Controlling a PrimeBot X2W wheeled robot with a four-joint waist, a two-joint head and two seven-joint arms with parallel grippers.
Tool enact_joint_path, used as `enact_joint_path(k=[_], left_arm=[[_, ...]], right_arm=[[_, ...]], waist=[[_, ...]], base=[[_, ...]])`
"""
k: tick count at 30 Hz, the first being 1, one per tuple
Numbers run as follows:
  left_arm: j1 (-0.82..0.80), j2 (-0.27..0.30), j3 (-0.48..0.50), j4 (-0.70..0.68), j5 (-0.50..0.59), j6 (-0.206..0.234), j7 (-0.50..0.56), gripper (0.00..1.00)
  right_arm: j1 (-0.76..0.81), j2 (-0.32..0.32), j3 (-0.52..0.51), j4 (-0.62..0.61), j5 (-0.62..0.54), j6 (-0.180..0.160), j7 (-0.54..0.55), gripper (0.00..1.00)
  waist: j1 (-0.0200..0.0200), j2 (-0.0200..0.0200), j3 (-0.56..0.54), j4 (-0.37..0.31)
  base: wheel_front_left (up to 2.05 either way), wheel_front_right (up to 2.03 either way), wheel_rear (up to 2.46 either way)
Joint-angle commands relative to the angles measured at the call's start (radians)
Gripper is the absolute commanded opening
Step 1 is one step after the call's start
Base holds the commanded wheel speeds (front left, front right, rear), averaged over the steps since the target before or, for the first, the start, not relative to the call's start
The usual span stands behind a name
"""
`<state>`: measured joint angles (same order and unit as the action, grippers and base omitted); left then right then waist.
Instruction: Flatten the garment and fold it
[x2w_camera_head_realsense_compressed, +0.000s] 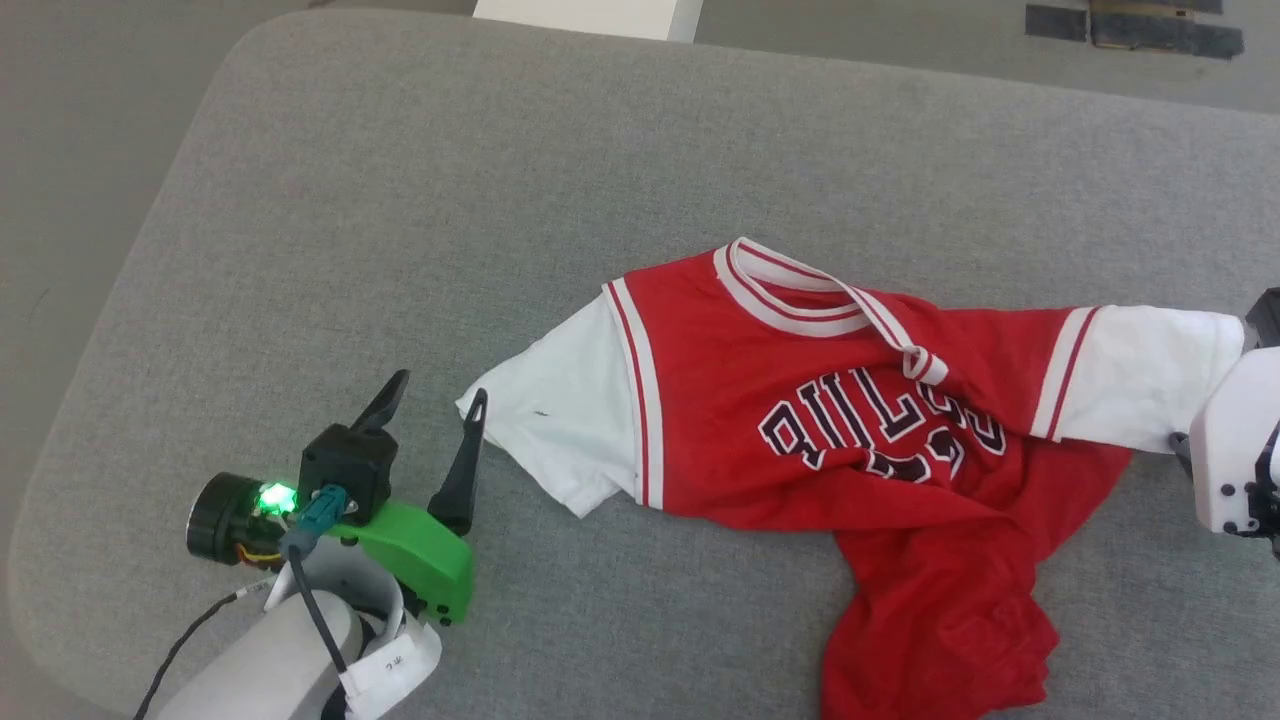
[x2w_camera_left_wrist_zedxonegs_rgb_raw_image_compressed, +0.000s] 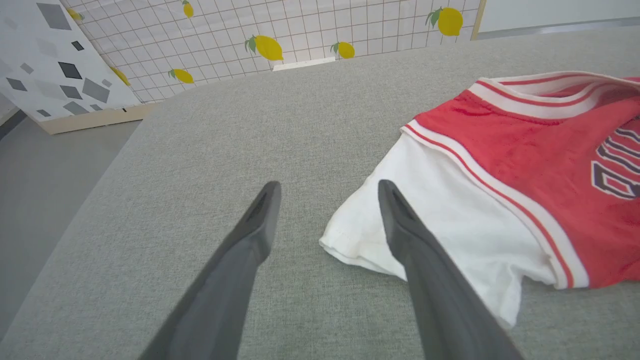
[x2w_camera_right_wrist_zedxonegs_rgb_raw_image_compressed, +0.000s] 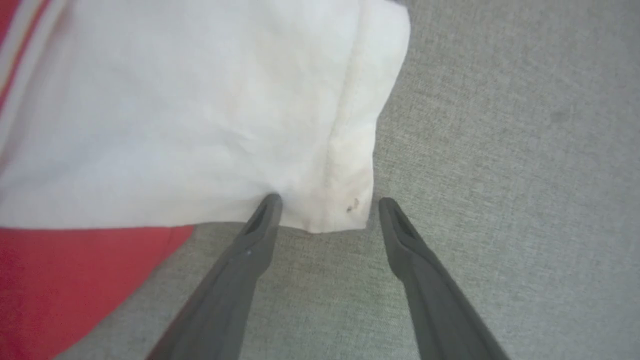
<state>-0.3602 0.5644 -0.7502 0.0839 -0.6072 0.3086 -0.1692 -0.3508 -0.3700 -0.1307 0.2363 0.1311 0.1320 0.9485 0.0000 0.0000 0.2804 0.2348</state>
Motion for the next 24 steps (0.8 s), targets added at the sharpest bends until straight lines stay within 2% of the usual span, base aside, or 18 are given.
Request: enact_joint_path(k=[1,6,7,8,12,16,19,24], left_arm=[[-0.025,-0.008,0.001,0.000,-0.004,-0.004,0.001,1.00],[-0.042,-0.015,-0.004,0.005,-0.010,-0.011,0.017,1.00],[-0.046,-0.016,-0.004,0.007,-0.012,-0.012,0.021,1.00],[-0.048,-0.016,-0.005,0.009,-0.013,-0.013,0.024,1.00],[-0.054,-0.010,-0.005,0.020,-0.025,-0.022,0.042,1.00],[-0.062,0.006,-0.015,0.029,-0.047,-0.051,0.090,1.00],[-0.077,0.022,-0.034,0.035,-0.065,-0.079,0.161,1.00],[-0.123,0.047,-0.057,0.053,-0.080,-0.092,0.298,1.00]], right_arm=[[-0.012,-0.005,0.009,0.011,0.003,-0.001,0.007,1.00],[-0.010,-0.014,0.017,0.034,0.002,-0.001,0.008,1.00],[-0.006,-0.013,0.018,0.039,0.004,-0.001,0.009,0.58],[-0.001,-0.013,0.021,0.043,0.006,-0.001,0.008,0.00],[0.021,-0.019,0.028,0.039,0.023,-0.001,-0.004,0.00],[0.054,-0.046,0.033,0.008,0.044,-0.001,-0.017,0.00],[0.081,-0.080,0.045,-0.030,0.068,-0.001,-0.020,0.00],[0.101,-0.105,0.048,-0.094,0.114,-0.001,-0.015,0.00]], waist=[[0.0000,0.0000,0.012,0.007],[0.0000,0.0000,0.030,0.014],[0.0000,0.0000,0.032,0.014],[0.0000,0.0000,0.032,0.014],[0.0000,0.0000,0.020,0.000],[0.0000,0.0000,-0.002,-0.024],[0.0000,0.0000,-0.012,-0.047],[0.0000,0.0000,-0.004,-0.077]], base=[[0.00,0.00,0.00],[0.00,0.00,0.00],[0.00,0.00,0.00],[0.00,0.00,0.00],[0.00,0.00,0.00],[0.00,0.00,0.00],[0.00,0.00,0.00],[0.00,0.00,0.00]])
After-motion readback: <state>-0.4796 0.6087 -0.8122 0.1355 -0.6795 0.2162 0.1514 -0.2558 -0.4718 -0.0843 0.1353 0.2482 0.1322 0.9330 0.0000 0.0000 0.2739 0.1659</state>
